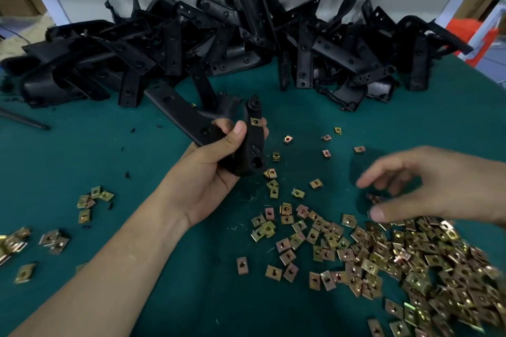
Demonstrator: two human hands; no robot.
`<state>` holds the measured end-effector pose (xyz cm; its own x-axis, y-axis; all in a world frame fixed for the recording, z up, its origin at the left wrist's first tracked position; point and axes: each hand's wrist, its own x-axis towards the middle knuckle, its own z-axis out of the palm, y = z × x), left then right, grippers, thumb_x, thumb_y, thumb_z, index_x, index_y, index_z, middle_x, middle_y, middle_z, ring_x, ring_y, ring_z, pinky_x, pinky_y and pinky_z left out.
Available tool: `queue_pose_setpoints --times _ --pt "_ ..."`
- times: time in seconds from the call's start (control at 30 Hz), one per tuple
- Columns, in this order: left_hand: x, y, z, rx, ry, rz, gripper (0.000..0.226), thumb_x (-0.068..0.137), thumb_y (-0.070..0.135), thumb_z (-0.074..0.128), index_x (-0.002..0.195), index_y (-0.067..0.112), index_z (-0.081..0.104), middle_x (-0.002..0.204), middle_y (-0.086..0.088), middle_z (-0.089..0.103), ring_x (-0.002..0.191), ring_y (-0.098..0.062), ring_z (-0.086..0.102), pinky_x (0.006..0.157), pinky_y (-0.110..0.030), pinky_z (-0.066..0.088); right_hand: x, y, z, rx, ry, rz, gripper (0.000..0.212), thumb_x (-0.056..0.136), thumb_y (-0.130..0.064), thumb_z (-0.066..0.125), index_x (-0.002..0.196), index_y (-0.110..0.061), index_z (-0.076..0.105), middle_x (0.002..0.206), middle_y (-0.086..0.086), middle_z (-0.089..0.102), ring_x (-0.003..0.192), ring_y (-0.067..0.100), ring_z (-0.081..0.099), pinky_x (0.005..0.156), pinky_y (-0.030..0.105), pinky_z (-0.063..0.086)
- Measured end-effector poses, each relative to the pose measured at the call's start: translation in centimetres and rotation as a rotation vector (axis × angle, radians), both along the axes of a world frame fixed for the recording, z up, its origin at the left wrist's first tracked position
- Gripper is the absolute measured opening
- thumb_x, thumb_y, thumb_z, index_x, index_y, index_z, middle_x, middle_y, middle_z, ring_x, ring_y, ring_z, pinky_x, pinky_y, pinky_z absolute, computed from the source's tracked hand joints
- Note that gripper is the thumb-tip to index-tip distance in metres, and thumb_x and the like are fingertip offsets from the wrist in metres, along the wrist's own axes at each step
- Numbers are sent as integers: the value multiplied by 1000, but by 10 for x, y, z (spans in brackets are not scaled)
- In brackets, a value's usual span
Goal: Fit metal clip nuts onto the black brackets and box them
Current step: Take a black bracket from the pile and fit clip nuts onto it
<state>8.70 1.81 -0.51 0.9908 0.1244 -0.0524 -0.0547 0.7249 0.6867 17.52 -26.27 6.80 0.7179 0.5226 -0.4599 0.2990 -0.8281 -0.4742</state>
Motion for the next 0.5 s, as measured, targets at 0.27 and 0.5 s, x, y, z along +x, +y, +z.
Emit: queue_pose_setpoints --times 0.27,0.5 --pt "-2 -2 -1 126 -6 -73 15 89 11 67 84 19 56 122 -18 71 113 -24 70 70 -27 60 7 3 -17 36 70 10 37 64 -22 93 83 -46 75 84 -14 74 76 6 69 67 19 52" --pt "-3 -2 1 121 -11 -77 15 88 11 66 84 18 54 121 -17 72 110 -22 71 68 -27 59 10 3 -21 71 -25 27 14 82 -29 81 82 -40 74 84 -4 76 82 16 71 87 44 56"
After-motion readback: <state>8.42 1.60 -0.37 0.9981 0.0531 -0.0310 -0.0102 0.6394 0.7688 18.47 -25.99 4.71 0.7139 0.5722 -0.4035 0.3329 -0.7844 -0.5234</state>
